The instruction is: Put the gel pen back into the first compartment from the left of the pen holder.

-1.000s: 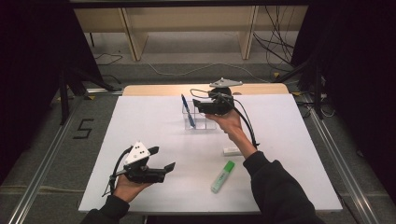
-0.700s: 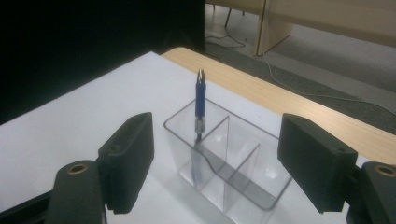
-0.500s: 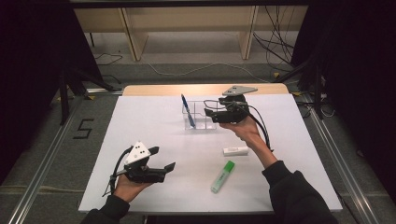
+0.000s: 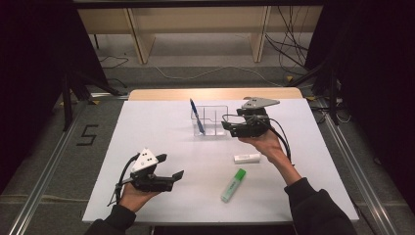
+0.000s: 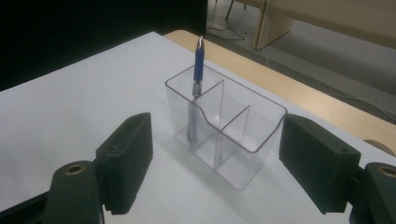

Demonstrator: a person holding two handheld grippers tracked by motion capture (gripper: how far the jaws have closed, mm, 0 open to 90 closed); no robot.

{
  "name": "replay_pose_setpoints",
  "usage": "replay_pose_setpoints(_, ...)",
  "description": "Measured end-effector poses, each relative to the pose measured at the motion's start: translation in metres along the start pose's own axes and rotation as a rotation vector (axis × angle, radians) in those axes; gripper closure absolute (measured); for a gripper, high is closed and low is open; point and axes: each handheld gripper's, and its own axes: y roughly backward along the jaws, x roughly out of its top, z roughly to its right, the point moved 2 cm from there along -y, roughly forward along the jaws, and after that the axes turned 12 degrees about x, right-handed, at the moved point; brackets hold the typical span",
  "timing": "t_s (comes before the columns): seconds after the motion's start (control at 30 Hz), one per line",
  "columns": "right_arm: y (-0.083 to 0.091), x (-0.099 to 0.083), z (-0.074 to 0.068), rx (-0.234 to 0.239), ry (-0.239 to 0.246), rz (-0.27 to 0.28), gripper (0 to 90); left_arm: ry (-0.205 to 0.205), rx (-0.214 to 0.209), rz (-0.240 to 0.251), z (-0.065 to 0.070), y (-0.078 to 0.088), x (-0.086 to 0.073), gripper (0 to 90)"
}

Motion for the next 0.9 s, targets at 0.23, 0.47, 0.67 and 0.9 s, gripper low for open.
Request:
replay_pose_setpoints(0.23,0.009,-0.012,-0.001,0.001,-0.01,0.005,26.4,0.006,-0.004,-0.005,0.0,0.0,0.0,15.9)
replay_pose_setpoints(0.47,0.016,-0.023,-0.002,-0.004,-0.014,0.008,26.3,0.01,-0.006,-0.009,0.0,-0.001,0.0,15.9)
replay_pose_setpoints(0.67,0.023,-0.029,-0.002,-0.006,-0.015,0.011,26.3,0.009,-0.007,-0.011,0.0,-0.001,0.0,15.9)
replay_pose_setpoints(0.9,0.027,-0.039,-0.003,-0.005,-0.01,-0.011,26.3,0.024,-0.018,-0.027,0.0,-0.003,0.0,15.9)
